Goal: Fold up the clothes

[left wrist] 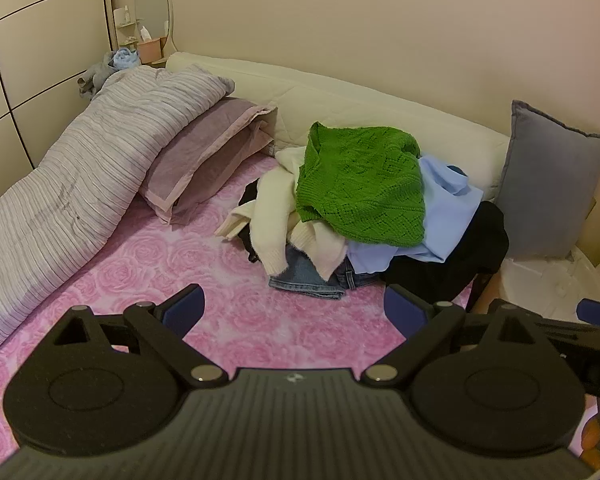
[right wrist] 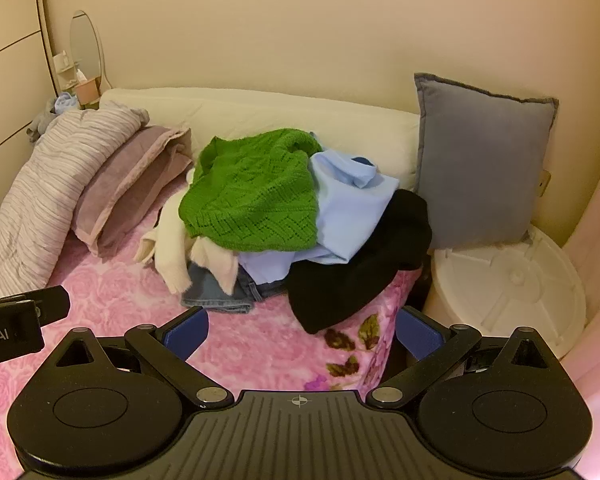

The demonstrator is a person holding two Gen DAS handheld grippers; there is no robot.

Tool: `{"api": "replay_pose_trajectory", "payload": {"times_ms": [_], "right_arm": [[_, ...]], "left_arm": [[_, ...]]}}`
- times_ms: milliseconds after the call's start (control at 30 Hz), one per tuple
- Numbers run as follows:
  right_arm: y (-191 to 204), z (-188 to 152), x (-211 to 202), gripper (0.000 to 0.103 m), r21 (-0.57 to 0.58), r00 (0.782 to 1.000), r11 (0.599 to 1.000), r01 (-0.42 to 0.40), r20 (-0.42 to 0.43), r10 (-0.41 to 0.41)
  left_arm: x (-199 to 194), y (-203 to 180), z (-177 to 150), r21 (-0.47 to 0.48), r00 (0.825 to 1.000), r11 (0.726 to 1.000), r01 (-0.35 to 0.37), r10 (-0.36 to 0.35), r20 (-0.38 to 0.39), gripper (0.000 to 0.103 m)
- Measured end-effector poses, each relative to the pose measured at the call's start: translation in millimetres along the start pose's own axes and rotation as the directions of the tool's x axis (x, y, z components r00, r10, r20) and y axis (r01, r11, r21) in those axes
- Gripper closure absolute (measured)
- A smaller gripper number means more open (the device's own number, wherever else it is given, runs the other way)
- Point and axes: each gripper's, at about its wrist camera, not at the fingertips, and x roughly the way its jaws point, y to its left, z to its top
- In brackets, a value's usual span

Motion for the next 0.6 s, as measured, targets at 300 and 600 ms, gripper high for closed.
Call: {"api": "replay_pose_trajectory", "payload": {"times_ms": [300,600], "right_arm": [[6,1,1,0.0,0.002,1.0,1.0,0.011,0.006,-0.011],[9,1,3,0.0,0.009,1.0,1.0,0.02,0.014,-0.02]], "left_arm": [[1,8,0,0.008,1.0,1.0,0.022,-0.022,-0.001,0.008],[6,20,-1,0.001,1.0,1.0,0.022,-0.022,-0.007,0.008]]}}
